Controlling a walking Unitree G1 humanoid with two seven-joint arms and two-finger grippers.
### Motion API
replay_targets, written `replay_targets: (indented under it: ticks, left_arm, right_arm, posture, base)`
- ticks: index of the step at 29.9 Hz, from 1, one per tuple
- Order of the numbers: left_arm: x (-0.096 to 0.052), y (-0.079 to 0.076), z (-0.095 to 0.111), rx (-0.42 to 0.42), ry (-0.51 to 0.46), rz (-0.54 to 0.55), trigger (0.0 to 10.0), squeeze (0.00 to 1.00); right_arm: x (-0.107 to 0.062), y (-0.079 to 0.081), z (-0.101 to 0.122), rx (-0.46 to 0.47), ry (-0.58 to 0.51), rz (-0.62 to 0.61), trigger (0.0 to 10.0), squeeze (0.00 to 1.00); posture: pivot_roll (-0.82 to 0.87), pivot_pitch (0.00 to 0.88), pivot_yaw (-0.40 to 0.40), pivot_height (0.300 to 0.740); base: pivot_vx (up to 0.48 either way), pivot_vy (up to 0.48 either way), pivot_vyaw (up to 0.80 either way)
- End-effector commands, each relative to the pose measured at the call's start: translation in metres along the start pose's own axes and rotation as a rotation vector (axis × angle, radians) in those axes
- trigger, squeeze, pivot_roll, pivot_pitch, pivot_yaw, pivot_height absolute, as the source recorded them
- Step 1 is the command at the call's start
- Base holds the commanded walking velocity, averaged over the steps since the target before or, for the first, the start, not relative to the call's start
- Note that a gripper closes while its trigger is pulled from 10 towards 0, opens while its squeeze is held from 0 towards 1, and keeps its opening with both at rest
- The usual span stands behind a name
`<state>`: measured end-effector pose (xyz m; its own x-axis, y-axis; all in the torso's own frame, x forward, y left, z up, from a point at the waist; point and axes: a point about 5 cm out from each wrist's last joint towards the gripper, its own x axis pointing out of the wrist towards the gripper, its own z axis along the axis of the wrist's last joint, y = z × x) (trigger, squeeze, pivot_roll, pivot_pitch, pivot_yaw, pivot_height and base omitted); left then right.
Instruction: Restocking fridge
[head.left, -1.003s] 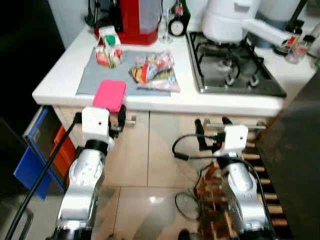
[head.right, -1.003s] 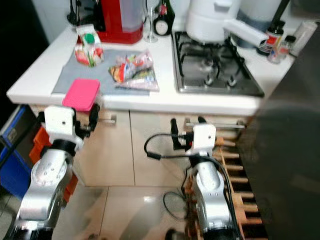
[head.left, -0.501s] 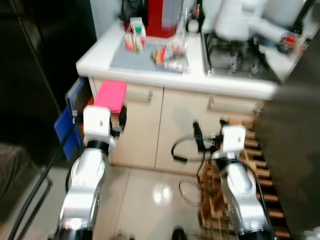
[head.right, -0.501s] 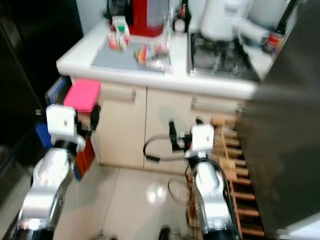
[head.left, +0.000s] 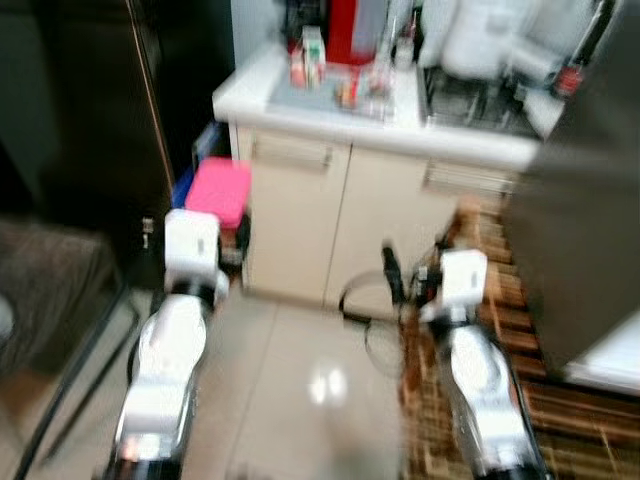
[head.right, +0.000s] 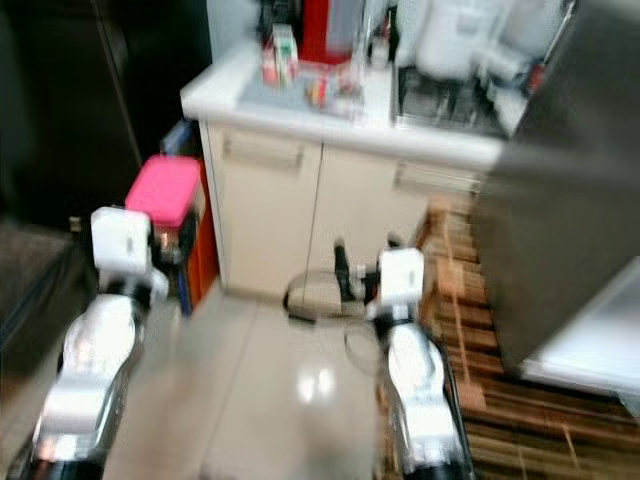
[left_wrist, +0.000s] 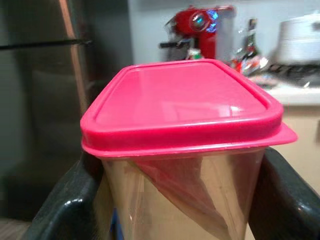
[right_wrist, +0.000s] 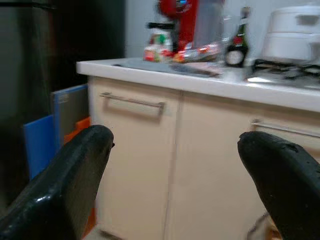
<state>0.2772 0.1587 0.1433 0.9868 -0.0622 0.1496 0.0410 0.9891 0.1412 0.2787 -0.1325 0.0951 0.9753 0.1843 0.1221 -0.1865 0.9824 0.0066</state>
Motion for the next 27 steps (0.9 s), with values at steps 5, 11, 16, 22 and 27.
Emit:
replay_targets:
  ticks: [5,11,16,22,27]
  left_arm:
    - [0.003,-0.003,0.001,-0.011,-0.008,-0.007,10.0,0.00]
    - [0.002,-0.007,0.002,-0.033,-0.025,-0.035,10.0,0.00]
    - [0.000,-0.008,0.005,-0.035,-0.055,-0.078,10.0,0.00]
    - [0.000,-0.009,0.007,-0.047,-0.070,-0.068,10.0,0.00]
    - [0.001,-0.017,0.007,-0.062,-0.075,-0.082,10.0,0.00]
  right_arm:
    - [-0.001,-0.004,-0.001,0.000,0.002,-0.008,10.0,0.00]
    - [-0.002,-0.009,-0.003,0.026,0.020,-0.047,10.0,0.00]
    - [-0.002,-0.008,-0.003,0.025,0.023,-0.051,10.0,0.00]
    - [-0.005,-0.008,-0.004,0.007,0.014,-0.035,10.0,0.00]
    - [-0.001,-0.010,-0.001,0.009,0.007,-0.041,10.0,0.00]
  posture:
    - [0.02,0.000,-0.034,0.740]
    - [0.01,0.000,-0.030,0.740]
    - [0.01,0.000,-0.020,0.740]
    - [0.01,0.000,-0.016,0.740]
    - [0.00,0.000,-0.015,0.740]
  base:
    - [0.000,-0.423,0.00]
    - [0.121,-0.414,0.00]
    - [0.273,-0.392,0.00]
    - [0.098,-0.124,-0.66]
    - [0.000,0.000,-0.16]
